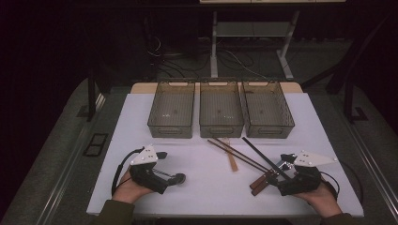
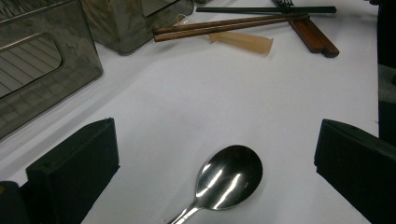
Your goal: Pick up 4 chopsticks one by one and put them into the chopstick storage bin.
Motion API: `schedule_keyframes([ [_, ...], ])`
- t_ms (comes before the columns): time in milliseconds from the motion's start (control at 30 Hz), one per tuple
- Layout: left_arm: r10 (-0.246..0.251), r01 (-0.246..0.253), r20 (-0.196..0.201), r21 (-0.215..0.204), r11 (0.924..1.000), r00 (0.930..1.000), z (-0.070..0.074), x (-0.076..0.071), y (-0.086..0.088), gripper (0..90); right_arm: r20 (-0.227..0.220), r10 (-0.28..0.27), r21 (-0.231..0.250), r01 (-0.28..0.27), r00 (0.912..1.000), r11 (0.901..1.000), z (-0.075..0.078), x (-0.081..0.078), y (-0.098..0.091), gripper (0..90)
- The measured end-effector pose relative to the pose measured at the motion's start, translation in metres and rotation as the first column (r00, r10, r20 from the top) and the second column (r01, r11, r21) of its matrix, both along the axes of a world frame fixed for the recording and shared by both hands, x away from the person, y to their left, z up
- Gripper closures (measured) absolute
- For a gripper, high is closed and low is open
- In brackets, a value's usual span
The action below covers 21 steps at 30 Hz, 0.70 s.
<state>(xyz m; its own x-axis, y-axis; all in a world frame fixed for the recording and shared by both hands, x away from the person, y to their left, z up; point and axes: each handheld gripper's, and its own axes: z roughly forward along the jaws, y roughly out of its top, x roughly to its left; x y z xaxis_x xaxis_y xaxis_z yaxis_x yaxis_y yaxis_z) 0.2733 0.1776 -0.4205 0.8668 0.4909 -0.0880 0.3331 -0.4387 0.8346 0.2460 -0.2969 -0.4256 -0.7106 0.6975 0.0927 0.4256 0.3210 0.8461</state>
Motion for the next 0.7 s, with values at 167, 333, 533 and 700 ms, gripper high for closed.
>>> schedule_keyframes([
  [167,-0.004,0.004,-0.009,0.016,0.9999,1.0,-0.0032,0.0006,-0.0017,0.0,-0.008,0.005,0.004,-0.005,1.0,1.0,-0.0009,0.0009,-0.0021,0.8],
  [333,-0.002,0.002,-0.005,0.009,1.0,1.0,-0.0033,-0.0006,-0.0002,0.0,-0.011,0.01,0.0,-0.01,0.9999,1.0,-0.0007,-0.0002,-0.0015,0.8],
  [533,-0.003,0.003,-0.006,0.007,1.0,1.0,-0.0037,-0.0008,0.0002,0.0,-0.008,0.015,0.005,-0.015,0.9999,0.9999,0.0005,0.0002,-0.001,0.8],
  [700,0.008,-0.008,-0.007,-0.007,0.9999,0.9999,-0.0045,0.002,0.0023,0.0,-0.018,0.028,0.014,-0.028,0.9994,0.9995,0.0011,0.0039,-0.0012,0.8],
])
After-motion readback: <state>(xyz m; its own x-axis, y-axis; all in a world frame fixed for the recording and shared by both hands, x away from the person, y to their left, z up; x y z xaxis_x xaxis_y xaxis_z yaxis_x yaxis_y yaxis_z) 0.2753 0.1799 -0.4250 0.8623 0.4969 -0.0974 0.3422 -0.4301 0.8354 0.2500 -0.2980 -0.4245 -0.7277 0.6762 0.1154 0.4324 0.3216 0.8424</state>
